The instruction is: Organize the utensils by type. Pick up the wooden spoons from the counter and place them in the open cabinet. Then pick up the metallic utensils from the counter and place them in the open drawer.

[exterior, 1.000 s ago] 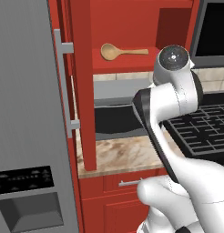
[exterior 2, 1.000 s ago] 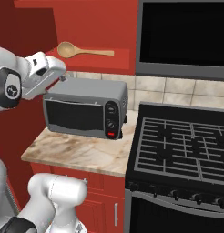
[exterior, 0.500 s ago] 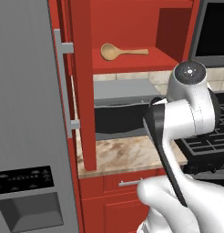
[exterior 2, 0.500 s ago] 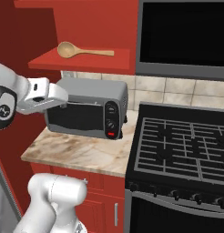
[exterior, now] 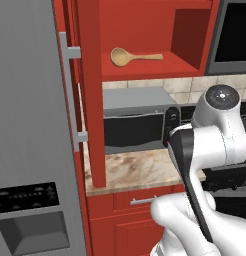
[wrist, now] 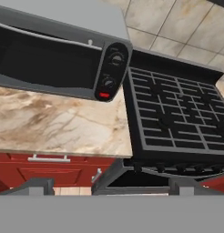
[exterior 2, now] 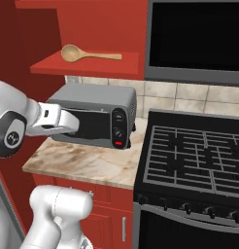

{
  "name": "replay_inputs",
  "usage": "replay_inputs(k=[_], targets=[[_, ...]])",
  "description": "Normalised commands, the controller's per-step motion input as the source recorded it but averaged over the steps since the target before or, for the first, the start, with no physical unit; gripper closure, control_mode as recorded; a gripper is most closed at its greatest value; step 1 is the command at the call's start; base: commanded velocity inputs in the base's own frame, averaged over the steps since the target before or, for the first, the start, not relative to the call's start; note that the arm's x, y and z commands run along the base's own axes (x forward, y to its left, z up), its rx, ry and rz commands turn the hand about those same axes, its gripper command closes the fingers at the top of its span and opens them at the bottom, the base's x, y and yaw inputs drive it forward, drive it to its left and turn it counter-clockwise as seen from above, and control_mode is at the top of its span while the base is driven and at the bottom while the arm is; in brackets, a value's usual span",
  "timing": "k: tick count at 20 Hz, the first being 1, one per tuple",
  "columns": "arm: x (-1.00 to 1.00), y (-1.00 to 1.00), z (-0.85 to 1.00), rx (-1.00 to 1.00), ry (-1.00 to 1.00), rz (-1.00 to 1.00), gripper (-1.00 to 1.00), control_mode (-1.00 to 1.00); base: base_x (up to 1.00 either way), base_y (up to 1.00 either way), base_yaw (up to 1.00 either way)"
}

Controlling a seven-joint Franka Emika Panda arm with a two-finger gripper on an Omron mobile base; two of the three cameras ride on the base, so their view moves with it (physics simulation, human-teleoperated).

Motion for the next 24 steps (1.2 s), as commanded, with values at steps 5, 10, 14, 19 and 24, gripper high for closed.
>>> replay_inputs(k=[5, 10, 14, 19, 24], targets=[[0.00, 0.00, 0.00, 0.00, 0.00, 0.00, -1.00, -1.00, 0.00, 0.00, 0.00], [0.00, 0.00, 0.00, 0.00, 0.00, 0.00, -1.00, -1.00, 0.00, 0.00, 0.00], [-0.01, 0.00, 0.00, 0.00, 0.00, 0.00, -1.00, -1.00, 0.00, 0.00, 0.00], [-0.05, 0.00, 0.00, 0.00, 0.00, 0.00, -1.00, 1.00, -0.05, 0.00, 0.00], [0.00, 0.00, 0.00, 0.00, 0.00, 0.00, -1.00, 1.00, -0.25, -0.03, 0.00]])
